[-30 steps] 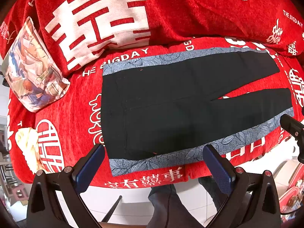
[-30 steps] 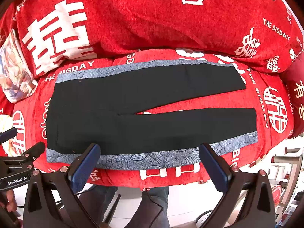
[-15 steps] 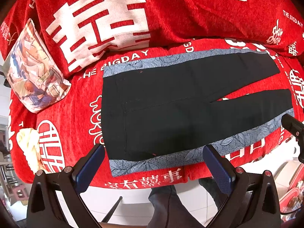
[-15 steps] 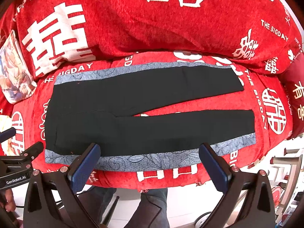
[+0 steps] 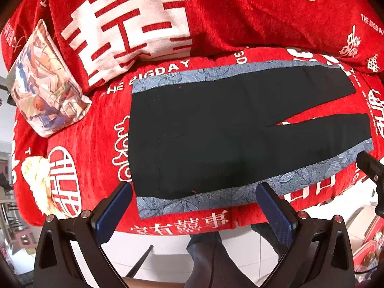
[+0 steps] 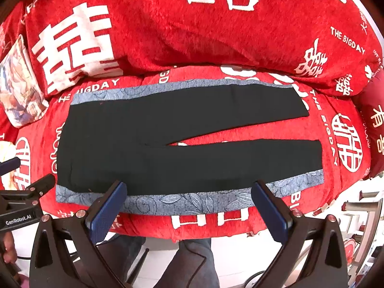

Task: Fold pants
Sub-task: 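Position both grippers open above the waistband edge of the black trousers, then grasp the grey-panelled trouser edge with both grippers and lift it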

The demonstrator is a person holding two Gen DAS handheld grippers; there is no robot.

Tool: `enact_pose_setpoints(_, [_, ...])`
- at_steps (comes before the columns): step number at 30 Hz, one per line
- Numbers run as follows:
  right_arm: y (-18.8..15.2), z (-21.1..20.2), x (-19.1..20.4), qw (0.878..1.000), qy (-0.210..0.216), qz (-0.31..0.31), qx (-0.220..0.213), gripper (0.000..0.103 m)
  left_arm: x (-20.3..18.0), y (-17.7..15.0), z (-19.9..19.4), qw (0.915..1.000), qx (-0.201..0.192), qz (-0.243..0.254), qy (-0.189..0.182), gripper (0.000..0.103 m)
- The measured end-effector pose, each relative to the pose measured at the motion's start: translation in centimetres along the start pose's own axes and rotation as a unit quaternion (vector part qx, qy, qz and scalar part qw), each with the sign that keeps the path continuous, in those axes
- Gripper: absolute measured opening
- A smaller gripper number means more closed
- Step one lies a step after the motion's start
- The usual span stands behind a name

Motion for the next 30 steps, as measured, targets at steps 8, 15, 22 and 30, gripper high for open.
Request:
enact_pose_setpoints(8, [-1.7, 2.2, -2.4, 0.999, 0.035, -0.020, 0.024, 0.103, -1.6, -1.1, 0.4, 0.9984, 0.000, -0.045, 0.036, 0.103])
enact_pose_setpoints(15, [-2.4, 5.0, -4.1, 0.997, 0.054, -0.040, 0.049, 0.103, -2.2, -3.7, 1.8, 0.9920, 0.033, -0.116, 0.038, 0.103])
enact_pose_setpoints(22, [-3.2, 7.8, -3.5, 0.995, 0.067, -0.037, 0.060, 0.103, -1.6, -4.5, 5.4, 0.9932, 0.019, -0.112, 0.026, 0.103])
enact_pose_setpoints(30, [-4.7, 12.5, -1.7, 0.995, 0.072, -0.026, 0.059, 0.103, 0.1, -5.9, 11.8, 0.9918, 0.021, -0.126, 0.003, 0.103])
Point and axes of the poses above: each gripper's, at about its wrist camera, not at the fingertips, and z roughly the way its jaws point, x to its left, y to its top, the point moved 8 cm from there along z, roughly the way its jaws point, and after that the axes turned 6 degrees about y, right-handed, at the moved point
